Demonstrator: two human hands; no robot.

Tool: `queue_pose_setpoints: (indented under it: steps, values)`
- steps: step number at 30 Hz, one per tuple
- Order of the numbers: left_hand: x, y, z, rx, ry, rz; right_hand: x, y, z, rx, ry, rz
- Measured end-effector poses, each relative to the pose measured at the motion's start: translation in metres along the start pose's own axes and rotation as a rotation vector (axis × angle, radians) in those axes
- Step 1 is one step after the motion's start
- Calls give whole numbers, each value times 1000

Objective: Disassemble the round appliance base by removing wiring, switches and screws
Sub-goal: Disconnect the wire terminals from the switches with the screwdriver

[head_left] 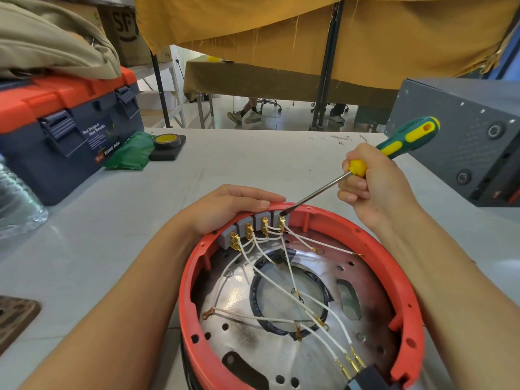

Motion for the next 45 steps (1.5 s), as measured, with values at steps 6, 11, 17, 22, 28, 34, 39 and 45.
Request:
queue_pose_setpoints:
  steps: [6,11,17,22,28,34,39,45]
  values:
    - [0,0,-1,-9,1,-4,6,4,-2,23,-69,-39]
    - [-1,-2,-1,-10,11,19,12,8,-6,34,-139,-68]
    - [1,-5,0,1,20,42,19,11,-7,57,-217,-104]
    - [1,-5,1,7,17,58,4,3,-4,-12,-32,-88]
    - [1,-6,1,5,15,69,-26,-9,10,-72,235,73]
    - [-1,-4,0,-13,20,68,-37,-20,22,-110,355,185]
    - [-2,-2,-1,-24,18,5,-41,-27,29,-141,380,240]
    - [0,-4,0,-10,16,32,-36,-18,23,-98,334,199]
Point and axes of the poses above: each hand's wrist, its own z-axis away from the middle knuckle, its own y-axis out of the back of the hand, x = y × z, the point moved 7 cm from there along -z, towards the middle knuckle, and after that the axes turned 7 degrees about -y, right-handed, at the moved point
